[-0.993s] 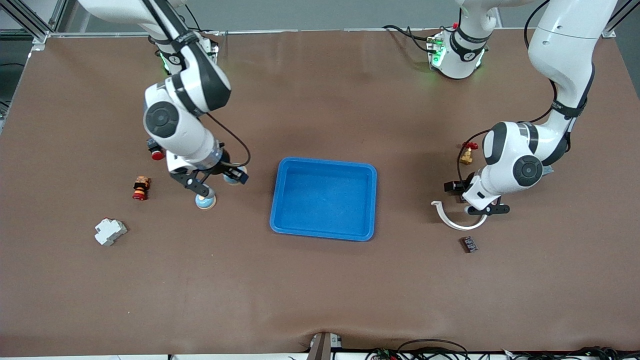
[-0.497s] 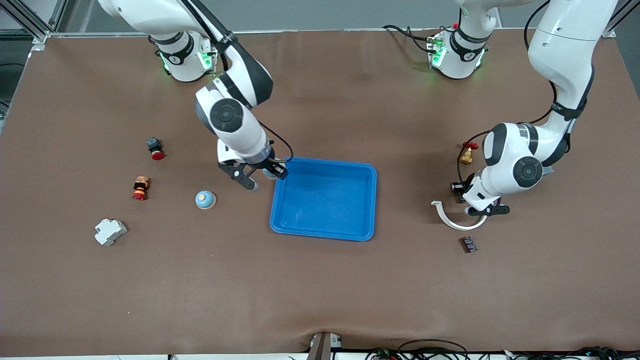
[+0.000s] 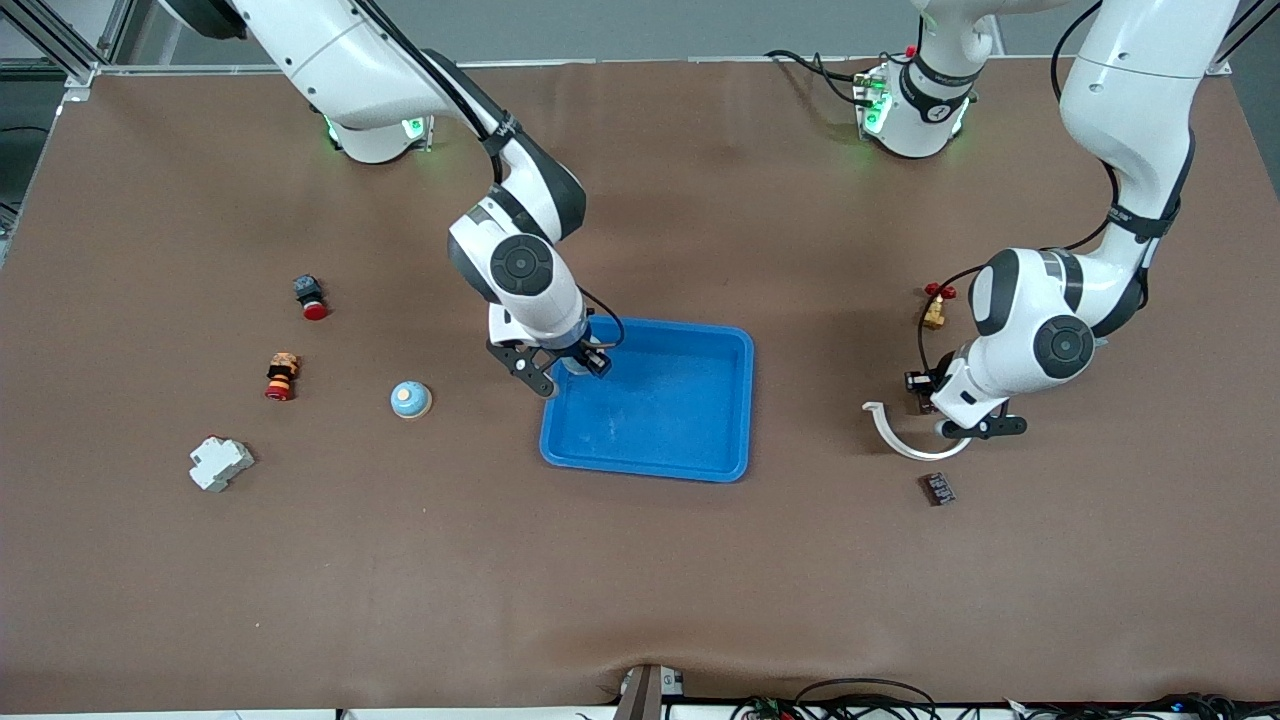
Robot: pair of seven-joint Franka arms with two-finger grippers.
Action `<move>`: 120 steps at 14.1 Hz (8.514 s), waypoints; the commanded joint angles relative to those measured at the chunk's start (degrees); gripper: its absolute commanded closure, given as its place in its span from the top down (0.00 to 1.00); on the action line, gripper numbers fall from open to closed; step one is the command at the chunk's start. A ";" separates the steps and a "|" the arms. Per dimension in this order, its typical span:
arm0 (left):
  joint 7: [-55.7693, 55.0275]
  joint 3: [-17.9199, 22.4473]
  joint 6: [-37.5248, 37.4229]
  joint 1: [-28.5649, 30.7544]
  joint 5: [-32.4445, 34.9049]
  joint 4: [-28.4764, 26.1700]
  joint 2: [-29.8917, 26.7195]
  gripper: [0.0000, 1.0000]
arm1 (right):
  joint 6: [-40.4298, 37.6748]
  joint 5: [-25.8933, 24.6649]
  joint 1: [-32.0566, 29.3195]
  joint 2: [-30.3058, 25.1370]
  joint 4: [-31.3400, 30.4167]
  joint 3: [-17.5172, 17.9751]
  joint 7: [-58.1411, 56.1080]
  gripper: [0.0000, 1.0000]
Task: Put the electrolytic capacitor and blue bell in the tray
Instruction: 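Release the right gripper's bell into the tray while the left gripper brings the capacitor, then open the left gripper over the tray while the right gripper reaches another bell, then grasp another bell with the right gripper while the left gripper grasps another capacitor, then open the right gripper over the tray while the left gripper carries the capacitor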
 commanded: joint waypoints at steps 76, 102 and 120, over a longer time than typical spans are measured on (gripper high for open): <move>-13.81 0.50 1.20 -1.50 9.81 27.05 16.51 1.00 | -1.67 1.31 -7.09 -4.22 2.50 -5.39 -16.61 0.00; -25.50 0.50 1.99 -0.53 8.05 27.49 18.45 0.00 | -2.92 -6.52 9.71 16.19 23.45 -10.40 9.00 0.00; -53.68 -9.08 -16.73 -8.77 6.29 32.14 8.51 0.00 | -1.15 -8.90 9.01 16.03 23.18 -11.63 8.57 1.00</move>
